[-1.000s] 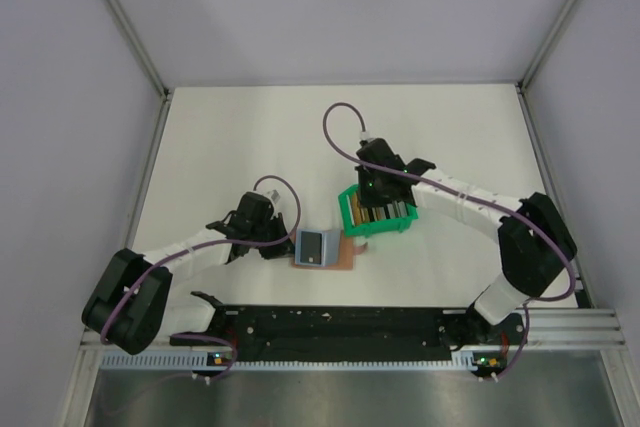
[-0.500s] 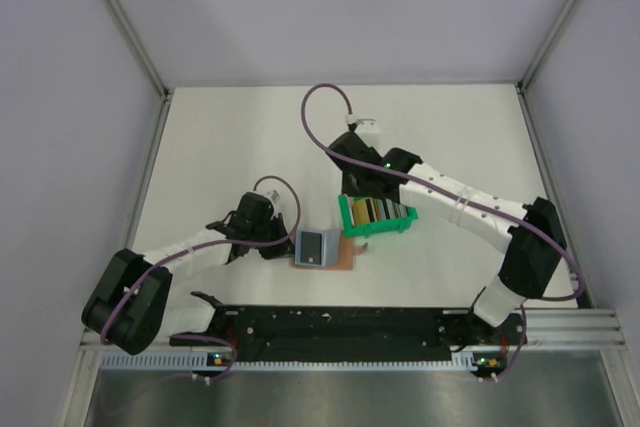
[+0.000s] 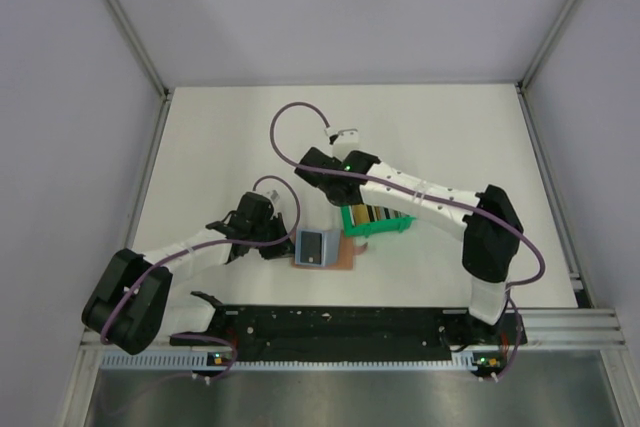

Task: Put the credit cards into the card holder
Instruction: Turn over the card slot in the card holder.

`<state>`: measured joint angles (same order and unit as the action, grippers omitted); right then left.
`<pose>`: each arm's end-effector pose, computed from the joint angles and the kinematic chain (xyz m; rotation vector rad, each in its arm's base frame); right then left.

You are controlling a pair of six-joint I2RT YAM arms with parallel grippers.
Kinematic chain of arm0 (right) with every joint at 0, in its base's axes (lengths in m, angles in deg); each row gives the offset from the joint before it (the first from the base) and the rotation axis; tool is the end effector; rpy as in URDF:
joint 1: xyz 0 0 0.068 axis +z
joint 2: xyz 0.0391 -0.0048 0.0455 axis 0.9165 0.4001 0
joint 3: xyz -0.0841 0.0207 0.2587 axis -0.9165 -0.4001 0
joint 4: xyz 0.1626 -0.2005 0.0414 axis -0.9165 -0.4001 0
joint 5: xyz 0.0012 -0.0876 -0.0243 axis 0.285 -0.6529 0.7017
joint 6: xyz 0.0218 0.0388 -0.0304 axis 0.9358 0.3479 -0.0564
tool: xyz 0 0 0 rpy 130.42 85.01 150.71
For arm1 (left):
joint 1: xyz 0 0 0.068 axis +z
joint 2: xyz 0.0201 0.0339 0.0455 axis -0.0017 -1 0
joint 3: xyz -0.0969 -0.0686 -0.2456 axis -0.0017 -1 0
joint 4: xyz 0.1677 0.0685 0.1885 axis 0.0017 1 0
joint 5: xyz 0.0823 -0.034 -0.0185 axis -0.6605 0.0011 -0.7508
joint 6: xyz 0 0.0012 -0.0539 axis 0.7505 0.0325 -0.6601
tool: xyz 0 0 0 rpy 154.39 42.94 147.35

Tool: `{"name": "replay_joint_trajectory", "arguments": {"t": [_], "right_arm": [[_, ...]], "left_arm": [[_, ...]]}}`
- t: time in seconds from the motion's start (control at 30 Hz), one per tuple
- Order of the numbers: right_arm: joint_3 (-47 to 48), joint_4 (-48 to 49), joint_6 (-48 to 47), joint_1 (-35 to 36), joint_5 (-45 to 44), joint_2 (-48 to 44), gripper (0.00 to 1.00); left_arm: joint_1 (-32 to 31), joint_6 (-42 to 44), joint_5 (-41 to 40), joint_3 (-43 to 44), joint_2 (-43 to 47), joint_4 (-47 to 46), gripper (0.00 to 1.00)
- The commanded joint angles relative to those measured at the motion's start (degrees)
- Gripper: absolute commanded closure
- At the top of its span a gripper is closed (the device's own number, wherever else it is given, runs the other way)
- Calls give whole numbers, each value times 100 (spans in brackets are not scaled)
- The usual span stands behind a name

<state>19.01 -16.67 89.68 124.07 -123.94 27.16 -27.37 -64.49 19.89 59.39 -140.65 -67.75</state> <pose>0.2210 0.3074 0.2775 -0.0538 2.4056 -0.1722 0.1841 -0.1080 0.1396 -0.1896 2.6837 -0.8310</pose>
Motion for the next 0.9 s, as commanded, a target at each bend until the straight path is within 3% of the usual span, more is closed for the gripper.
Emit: {"name": "replay_joint_trajectory", "arguments": {"t": [0.0,0.1,0.2,0.53,0.7,0.87], "right_arm": [[384,-234,152,185,-318,-55,100],[376,-129,170,282,-292,-221,100],[52,396,-58,300,285,-590,100],[-2506,3412,99,370,2431,-1813,100],[-2780,3967,292,659,2451,-1717,100],[-2639,4011,591,985,1915,-1462,100]], "left_arm": [[-22,-3,-38,-124,27,113,100],[-14,-21,-47,-133,79,113,100],[-14,-38,-64,-168,193,122,100],[-22,-328,-178,-493,1054,245,100],[-22,-486,-91,-668,1239,140,100],[-22,-636,24,-818,1292,-36,100]]}}
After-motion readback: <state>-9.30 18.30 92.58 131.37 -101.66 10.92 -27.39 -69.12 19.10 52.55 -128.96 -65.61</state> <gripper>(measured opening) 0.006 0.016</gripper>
